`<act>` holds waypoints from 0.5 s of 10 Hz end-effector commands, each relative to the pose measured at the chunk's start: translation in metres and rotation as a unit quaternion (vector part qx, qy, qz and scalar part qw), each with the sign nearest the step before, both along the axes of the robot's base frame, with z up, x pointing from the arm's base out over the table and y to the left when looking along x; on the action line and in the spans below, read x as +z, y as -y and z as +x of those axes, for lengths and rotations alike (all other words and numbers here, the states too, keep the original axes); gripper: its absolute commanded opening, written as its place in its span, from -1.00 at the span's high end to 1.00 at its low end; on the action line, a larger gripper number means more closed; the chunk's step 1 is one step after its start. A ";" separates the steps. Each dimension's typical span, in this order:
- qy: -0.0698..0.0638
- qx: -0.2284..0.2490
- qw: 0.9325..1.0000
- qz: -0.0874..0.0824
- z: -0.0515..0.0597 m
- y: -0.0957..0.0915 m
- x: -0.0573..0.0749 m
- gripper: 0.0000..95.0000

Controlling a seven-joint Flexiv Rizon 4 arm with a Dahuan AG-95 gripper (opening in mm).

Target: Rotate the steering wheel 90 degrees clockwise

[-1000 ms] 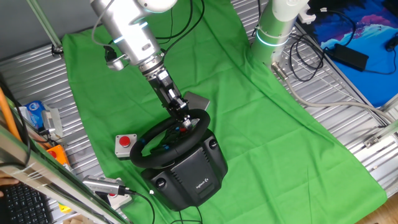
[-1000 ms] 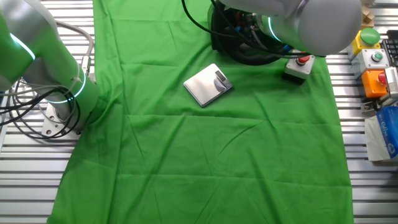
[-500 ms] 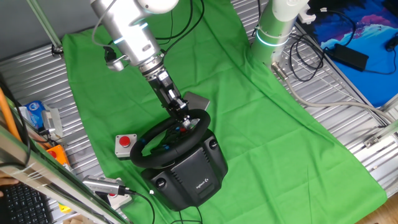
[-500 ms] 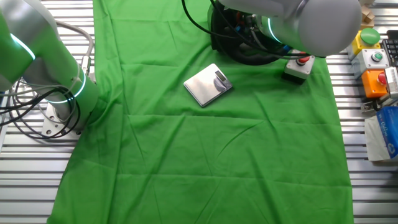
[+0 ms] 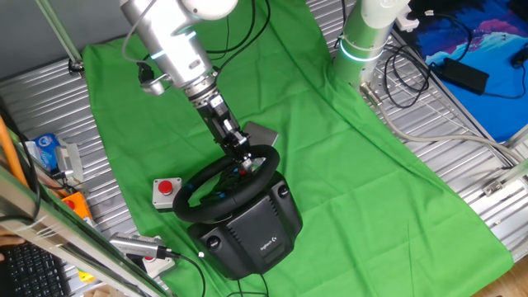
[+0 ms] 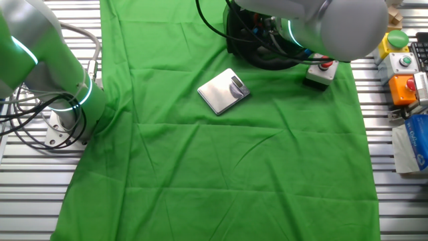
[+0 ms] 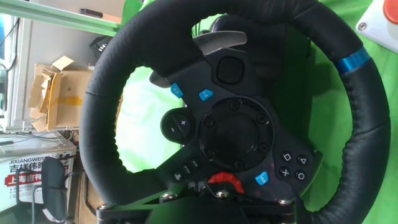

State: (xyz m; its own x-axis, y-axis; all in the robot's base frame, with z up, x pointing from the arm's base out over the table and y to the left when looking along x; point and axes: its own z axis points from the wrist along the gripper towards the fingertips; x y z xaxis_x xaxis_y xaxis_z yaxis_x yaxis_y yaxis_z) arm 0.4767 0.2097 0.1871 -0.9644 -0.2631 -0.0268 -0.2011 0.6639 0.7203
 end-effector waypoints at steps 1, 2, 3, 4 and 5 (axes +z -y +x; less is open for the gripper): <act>-0.001 -0.001 1.000 0.000 -0.003 0.000 -0.002 1.00; 0.000 -0.001 1.000 -0.001 -0.005 0.000 -0.003 1.00; 0.000 -0.001 1.000 0.000 -0.005 0.000 -0.004 1.00; -0.003 -0.005 1.000 0.000 -0.006 0.000 -0.004 1.00; -0.005 -0.006 1.000 0.003 -0.006 0.000 -0.004 1.00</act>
